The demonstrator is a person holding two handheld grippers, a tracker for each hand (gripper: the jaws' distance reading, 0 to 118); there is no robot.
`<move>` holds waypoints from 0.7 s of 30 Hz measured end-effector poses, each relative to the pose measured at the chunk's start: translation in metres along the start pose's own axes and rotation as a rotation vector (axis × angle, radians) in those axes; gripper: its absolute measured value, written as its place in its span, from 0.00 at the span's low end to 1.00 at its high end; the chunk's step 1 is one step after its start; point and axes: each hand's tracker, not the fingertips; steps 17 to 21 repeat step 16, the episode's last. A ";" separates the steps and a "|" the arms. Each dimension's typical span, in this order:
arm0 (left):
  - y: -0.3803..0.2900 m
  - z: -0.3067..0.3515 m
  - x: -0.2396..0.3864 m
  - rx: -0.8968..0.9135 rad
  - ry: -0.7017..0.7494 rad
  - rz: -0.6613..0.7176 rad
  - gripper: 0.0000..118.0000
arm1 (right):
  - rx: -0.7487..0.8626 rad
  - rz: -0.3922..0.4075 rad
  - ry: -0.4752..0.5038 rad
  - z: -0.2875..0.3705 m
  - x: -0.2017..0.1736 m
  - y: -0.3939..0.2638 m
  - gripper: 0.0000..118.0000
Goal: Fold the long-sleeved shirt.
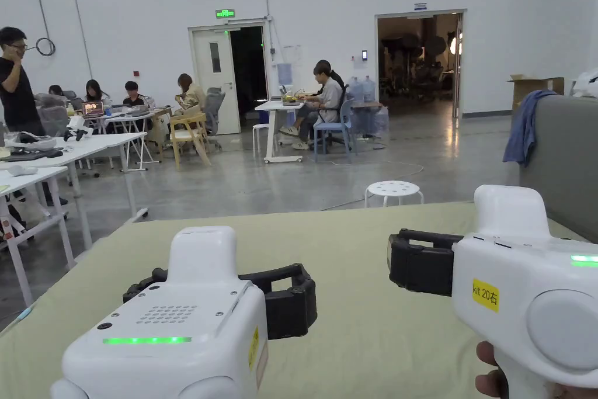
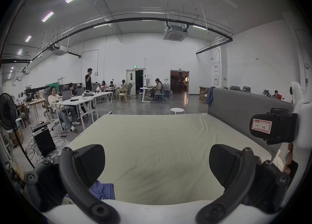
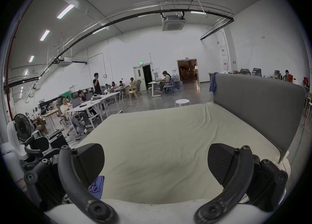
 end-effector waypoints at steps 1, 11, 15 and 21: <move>0.000 0.000 0.000 -0.001 0.000 0.002 1.00 | 0.000 0.004 -0.002 0.000 -0.001 -0.001 1.00; -0.002 0.002 0.000 -0.001 -0.005 -0.001 1.00 | 0.003 0.015 0.003 0.001 -0.003 -0.003 1.00; -0.002 0.002 0.000 -0.002 -0.004 0.000 1.00 | 0.001 0.017 0.002 0.002 -0.002 -0.003 1.00; -0.002 0.002 0.000 -0.004 -0.004 0.001 1.00 | 0.001 0.017 0.001 0.002 -0.002 -0.004 1.00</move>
